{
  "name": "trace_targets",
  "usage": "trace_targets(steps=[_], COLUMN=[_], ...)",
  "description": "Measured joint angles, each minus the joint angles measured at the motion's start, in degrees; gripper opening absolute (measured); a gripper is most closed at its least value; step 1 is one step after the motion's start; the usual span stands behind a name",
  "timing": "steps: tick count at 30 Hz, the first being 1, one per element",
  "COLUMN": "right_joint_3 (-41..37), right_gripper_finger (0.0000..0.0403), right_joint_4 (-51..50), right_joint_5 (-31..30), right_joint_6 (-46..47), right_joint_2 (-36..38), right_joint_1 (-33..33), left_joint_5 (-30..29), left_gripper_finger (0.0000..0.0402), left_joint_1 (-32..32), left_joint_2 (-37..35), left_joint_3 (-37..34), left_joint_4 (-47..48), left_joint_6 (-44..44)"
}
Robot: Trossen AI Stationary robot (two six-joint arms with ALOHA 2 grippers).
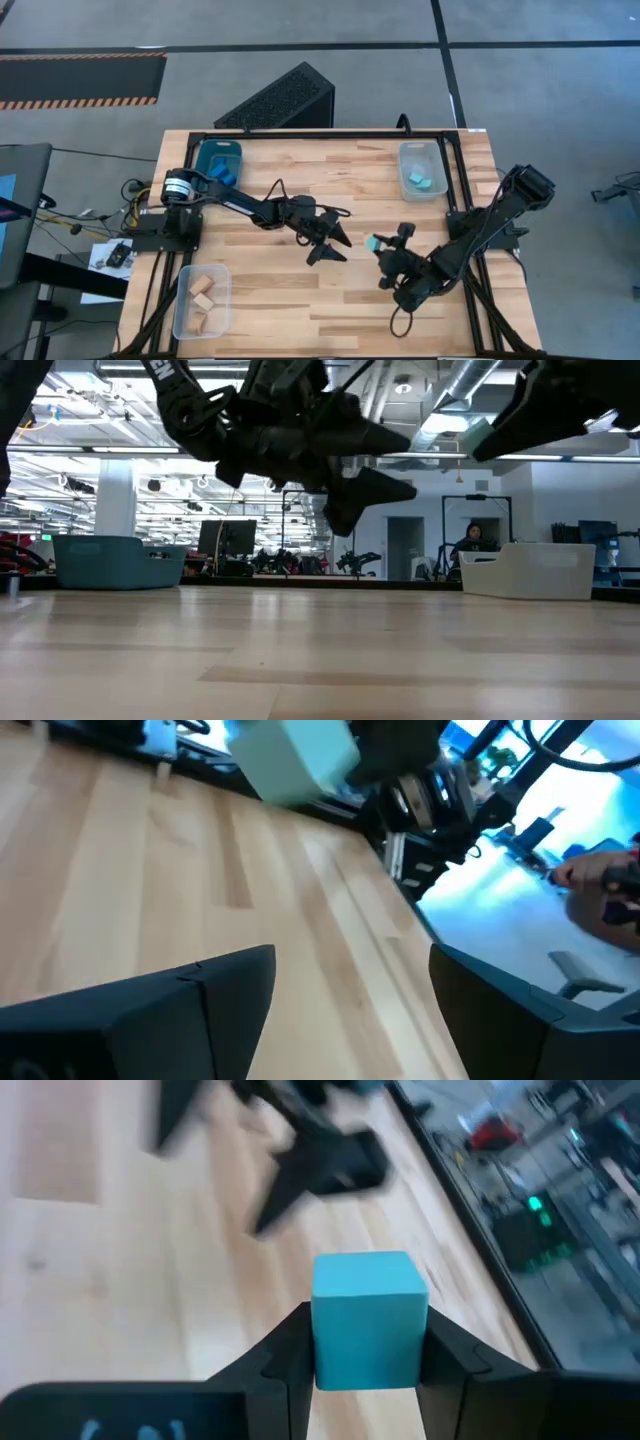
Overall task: Sort & place blocks by color
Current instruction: Put the light blue block into the white bin, then return to Home Position
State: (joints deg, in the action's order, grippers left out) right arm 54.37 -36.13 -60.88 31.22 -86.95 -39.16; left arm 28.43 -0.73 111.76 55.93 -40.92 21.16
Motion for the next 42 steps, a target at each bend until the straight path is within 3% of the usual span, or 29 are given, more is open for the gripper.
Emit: trace_targets(steps=[6,13,22,29,35,42], right_joint_3=[0.07,0.07,-0.9,-5.94,-8.63,-10.63], right_gripper_finger=[0.0137,0.0138,0.0138,0.014,0.0171,0.0242], right_joint_4=[-12.98,-25.17,-22.0,-9.21,-6.13,-6.32], right_joint_5=[0.05,2.37,10.13,30.55,32.58,34.24], right_joint_6=[14.37,27.21,14.49,1.44,0.07,-0.22], right_joint_2=[2.35,4.88,5.45,5.43,5.42,5.5], right_joint_1=[6.29,22.56,50.69,70.27,75.49,74.7], left_joint_5=[-6.11,-16.3,-28.75,-33.61,-36.48,-38.8], left_gripper_finger=[0.0243,0.0233,0.0224,0.0224,0.0224,0.0224], left_joint_1=[0.16,-0.61,-6.31,-7.95,-7.93,-7.94], left_joint_2=[-5.34,-14.07,-16.82,-16.82,-16.8,-16.8], left_joint_3=[-6.12,-12.35,-15.0,-15.0,-15.0,-15.0], left_joint_4=[0.84,1.48,1.92,5.78,7.69,7.99], left_joint_6=[-3.86,-11.74,-22.28,-23.77,-23.85,-24.21])
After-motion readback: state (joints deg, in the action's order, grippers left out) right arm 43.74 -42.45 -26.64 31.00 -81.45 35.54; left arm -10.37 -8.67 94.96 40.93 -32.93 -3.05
